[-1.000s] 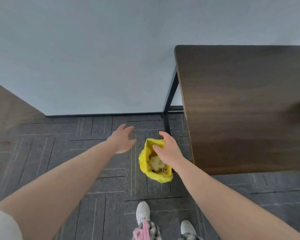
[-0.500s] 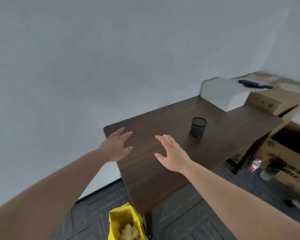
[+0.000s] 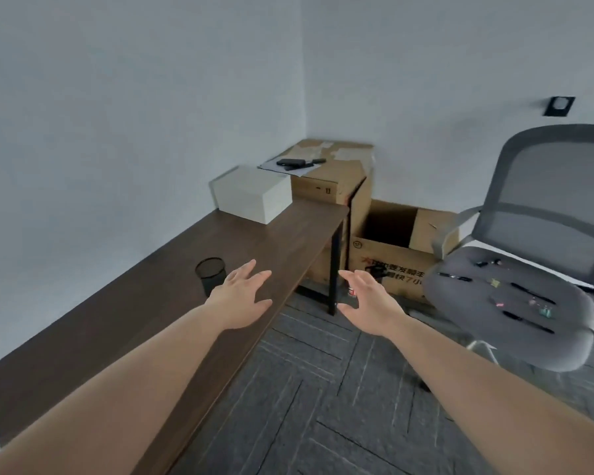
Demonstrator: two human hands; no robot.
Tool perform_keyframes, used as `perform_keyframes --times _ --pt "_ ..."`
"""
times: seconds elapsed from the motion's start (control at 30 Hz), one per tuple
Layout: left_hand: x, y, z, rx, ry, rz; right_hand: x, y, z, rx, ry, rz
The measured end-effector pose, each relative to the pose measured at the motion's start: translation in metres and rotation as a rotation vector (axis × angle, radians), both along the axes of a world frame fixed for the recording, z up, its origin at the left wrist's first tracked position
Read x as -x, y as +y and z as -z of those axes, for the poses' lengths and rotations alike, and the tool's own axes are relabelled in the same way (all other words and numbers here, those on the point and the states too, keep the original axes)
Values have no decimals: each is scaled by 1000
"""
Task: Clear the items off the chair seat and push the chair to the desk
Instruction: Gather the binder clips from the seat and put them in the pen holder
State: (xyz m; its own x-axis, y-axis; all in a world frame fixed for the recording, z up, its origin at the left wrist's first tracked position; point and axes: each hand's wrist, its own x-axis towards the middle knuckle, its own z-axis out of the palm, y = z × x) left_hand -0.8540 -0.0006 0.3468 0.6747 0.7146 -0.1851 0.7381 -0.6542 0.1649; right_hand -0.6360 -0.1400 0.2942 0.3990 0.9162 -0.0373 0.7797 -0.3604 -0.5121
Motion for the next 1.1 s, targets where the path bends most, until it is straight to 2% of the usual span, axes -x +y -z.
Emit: perform_keyframes --times 0.33,0.63,0.8,1.1 --pt "-207 -8 39 57 56 396 -144 -96 45 151 51 455" --pt "-410 30 90 99 88 688 -266 -116 62 340 38 796" --pt "-508 42 105 102 120 871 -321 -104 64 425 68 914" --pt "-640 31 145 121 239 1007 -409 -108 99 483 159 985"
